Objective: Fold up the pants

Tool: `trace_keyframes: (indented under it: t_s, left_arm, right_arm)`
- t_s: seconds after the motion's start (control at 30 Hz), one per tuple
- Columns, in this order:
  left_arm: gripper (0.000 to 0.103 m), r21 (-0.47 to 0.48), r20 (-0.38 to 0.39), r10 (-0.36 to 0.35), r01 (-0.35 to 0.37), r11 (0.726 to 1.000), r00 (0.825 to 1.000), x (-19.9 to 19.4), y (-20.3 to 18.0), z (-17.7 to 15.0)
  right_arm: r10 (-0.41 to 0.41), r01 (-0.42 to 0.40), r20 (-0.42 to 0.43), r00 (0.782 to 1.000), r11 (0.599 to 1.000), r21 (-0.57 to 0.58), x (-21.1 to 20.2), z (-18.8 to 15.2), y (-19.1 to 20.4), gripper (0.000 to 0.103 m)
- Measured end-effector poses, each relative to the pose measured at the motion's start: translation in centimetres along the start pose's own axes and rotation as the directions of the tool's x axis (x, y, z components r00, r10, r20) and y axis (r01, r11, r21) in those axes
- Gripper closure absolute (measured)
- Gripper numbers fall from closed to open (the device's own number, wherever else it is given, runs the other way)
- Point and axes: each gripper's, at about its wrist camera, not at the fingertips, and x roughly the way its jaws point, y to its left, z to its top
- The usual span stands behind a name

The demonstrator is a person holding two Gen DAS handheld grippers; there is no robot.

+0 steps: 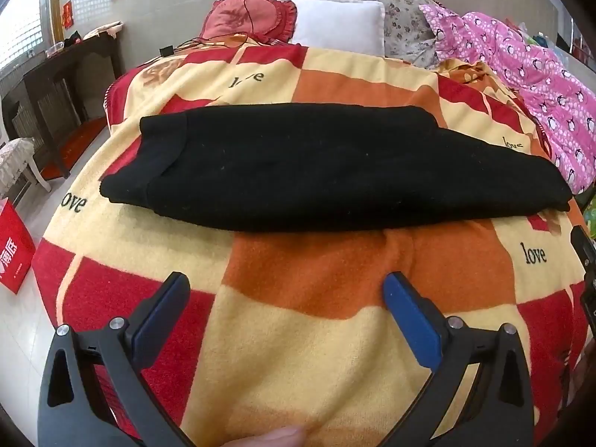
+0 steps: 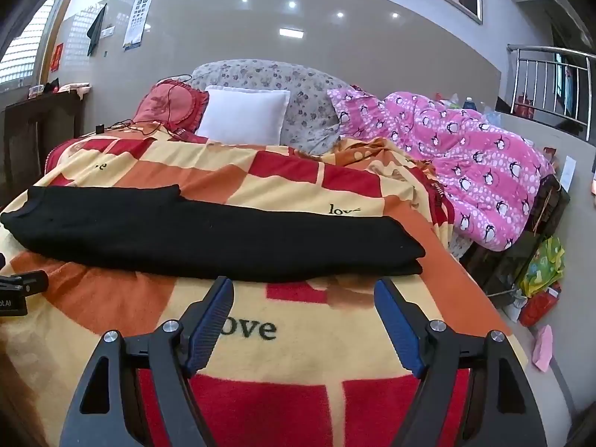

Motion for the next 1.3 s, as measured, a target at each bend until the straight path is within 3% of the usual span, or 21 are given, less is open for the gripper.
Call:
trace_keyframes:
  t_s: [0.4,0.5,0.6,0.67,0.77,0.87,0.9,1.0,1.13,1.23,1.3]
  left_arm:
    - [0.000,-0.012,-0.021,-0.014,0.014,1.000,1.000,0.2,0.3,0.0]
    - [0.000,-0.011,-0.022,-0.015,0.015,1.000,1.000,0.3,0.4,0.0]
    - [0.000,-0.018,-0.026,-0.021,0.020,1.000,0.999,0.4,0.6,0.0]
    - [0.000,-0.019,-0.028,-0.023,0.023,1.000,0.999,0.5,0.6,0.0]
    - [0.000,-0.019,-0.027,-0.025,0.025,1.000,0.999,0.6,0.6,0.0]
    - [0.000,-0.022,-0.029,-0.029,0.028,0.999,0.999,0.6,0.6,0.0]
    - [0.000,-0.023,-0.029,-0.030,0.029,0.999,0.999,0.6,0.6,0.0]
    - [0.000,-0.022,-0.030,-0.030,0.030,0.999,0.999,0.7,0.7,0.0]
    - [0.000,-0.022,-0.030,-0.030,0.030,0.999,0.999,0.7,0.7,0.0]
    - [0.000,-0.024,-0.029,-0.032,0.031,0.999,0.999,0.6,0.7,0.0]
    - [0.000,-0.052,-0.002,-0.051,0.051,0.997,0.999,0.0,1.3,0.0]
  right_arm:
    - [0.012,-0.012,0.008,1.000,0.998,0.070,-0.3,-0.2,-1.5,0.021]
    - [0.124,-0.129,0.042,0.991,0.976,0.178,-0.5,0.4,-4.7,0.021]
    - [0.194,-0.201,0.056,0.980,0.923,0.330,0.6,1.9,-9.7,0.021]
    - [0.301,-0.266,0.015,0.953,0.817,0.512,3.3,2.8,-14.4,0.020]
    - [0.493,-0.338,0.009,0.870,0.582,0.740,8.3,2.2,-18.8,0.020]
    - [0.562,-0.302,-0.018,0.827,0.472,0.828,12.0,1.2,-20.5,0.025]
    - [0.569,-0.290,-0.028,0.822,0.460,0.839,12.7,0.9,-20.6,0.025]
    - [0.541,-0.246,-0.064,0.838,0.481,0.842,14.1,0.6,-21.1,0.027]
    - [0.533,-0.236,-0.077,0.843,0.493,0.837,15.7,0.1,-21.2,0.029]
    - [0.549,-0.251,-0.074,0.832,0.493,0.833,17.2,-0.4,-21.1,0.029]
    - [0.561,-0.279,-0.063,0.825,0.501,0.819,17.9,-0.4,-20.8,0.035]
